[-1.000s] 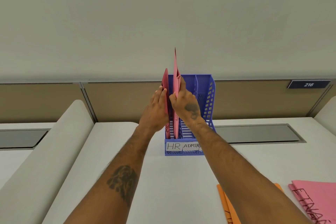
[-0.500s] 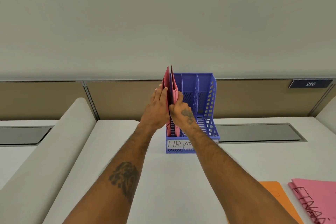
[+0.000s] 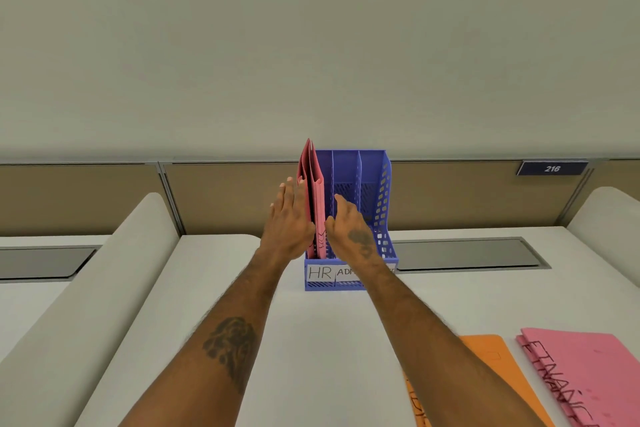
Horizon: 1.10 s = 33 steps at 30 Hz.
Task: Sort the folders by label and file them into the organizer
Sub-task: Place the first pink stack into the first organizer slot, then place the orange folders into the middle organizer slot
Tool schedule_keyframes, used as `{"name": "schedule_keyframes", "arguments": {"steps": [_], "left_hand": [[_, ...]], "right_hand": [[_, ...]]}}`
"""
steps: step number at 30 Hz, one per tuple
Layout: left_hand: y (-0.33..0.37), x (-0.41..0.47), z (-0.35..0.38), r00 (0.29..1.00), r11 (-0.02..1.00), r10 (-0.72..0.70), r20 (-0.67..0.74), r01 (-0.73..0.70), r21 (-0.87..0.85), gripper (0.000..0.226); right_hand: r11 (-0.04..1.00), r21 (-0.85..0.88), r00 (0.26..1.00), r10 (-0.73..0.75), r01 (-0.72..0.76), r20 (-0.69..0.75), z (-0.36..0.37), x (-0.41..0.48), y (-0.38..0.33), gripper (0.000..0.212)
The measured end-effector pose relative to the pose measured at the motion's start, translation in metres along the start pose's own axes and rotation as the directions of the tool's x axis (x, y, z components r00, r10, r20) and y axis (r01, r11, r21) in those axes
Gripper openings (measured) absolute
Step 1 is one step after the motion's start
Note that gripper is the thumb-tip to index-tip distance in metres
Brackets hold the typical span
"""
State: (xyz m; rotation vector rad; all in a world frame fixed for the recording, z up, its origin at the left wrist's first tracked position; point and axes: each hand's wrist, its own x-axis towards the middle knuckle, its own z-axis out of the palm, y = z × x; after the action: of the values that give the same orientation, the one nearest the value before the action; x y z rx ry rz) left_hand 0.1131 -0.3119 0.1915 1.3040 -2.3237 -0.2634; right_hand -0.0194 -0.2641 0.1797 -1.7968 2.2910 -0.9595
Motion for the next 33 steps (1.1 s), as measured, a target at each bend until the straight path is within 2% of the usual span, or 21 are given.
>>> {"name": "schedule_keyframes", "arguments": {"steps": [2, 6, 9, 15, 21, 28, 33], "left_hand": [[0.004, -0.016, 0.002, 1.000, 0.999, 0.022, -0.009, -0.021, 0.043, 0.084], [0.011, -0.049, 0.015, 0.996, 0.991, 0.080, -0.034, -0.075, 0.114, 0.087], [0.020, -0.073, 0.031, 0.995, 0.987, 0.097, -0.022, -0.094, 0.134, 0.090], [0.049, -0.110, 0.068, 0.996, 0.992, 0.090, 0.019, -0.091, 0.086, 0.089], [0.110, -0.145, 0.104, 0.997, 0.996, 0.059, 0.054, -0.062, 0.064, 0.100], [0.180, -0.185, 0.159, 0.989, 0.991, 0.025, 0.148, -0.044, 0.125, 0.099], [0.205, -0.224, 0.191, 0.976, 0.990, -0.043, 0.215, 0.013, 0.140, 0.101]], "right_hand": [[0.993, -0.095, 0.997, -0.067, 0.064, -0.026, -0.002, -0.021, 0.012, 0.057], [0.963, -0.261, 0.997, -0.073, 0.071, 0.002, -0.010, -0.061, 0.037, 0.080], [0.936, -0.346, 0.997, -0.071, 0.065, -0.004, -0.019, -0.092, 0.062, 0.077], [0.923, -0.384, 0.999, 0.015, -0.001, 0.033, -0.048, -0.143, 0.112, 0.078], [0.921, -0.383, 0.993, 0.102, -0.069, 0.067, -0.080, -0.186, 0.176, 0.078], [0.917, -0.392, 0.982, 0.130, -0.068, 0.133, -0.109, -0.243, 0.266, 0.083], [0.926, -0.377, 0.955, 0.135, -0.026, 0.265, -0.103, -0.285, 0.312, 0.096]]}}
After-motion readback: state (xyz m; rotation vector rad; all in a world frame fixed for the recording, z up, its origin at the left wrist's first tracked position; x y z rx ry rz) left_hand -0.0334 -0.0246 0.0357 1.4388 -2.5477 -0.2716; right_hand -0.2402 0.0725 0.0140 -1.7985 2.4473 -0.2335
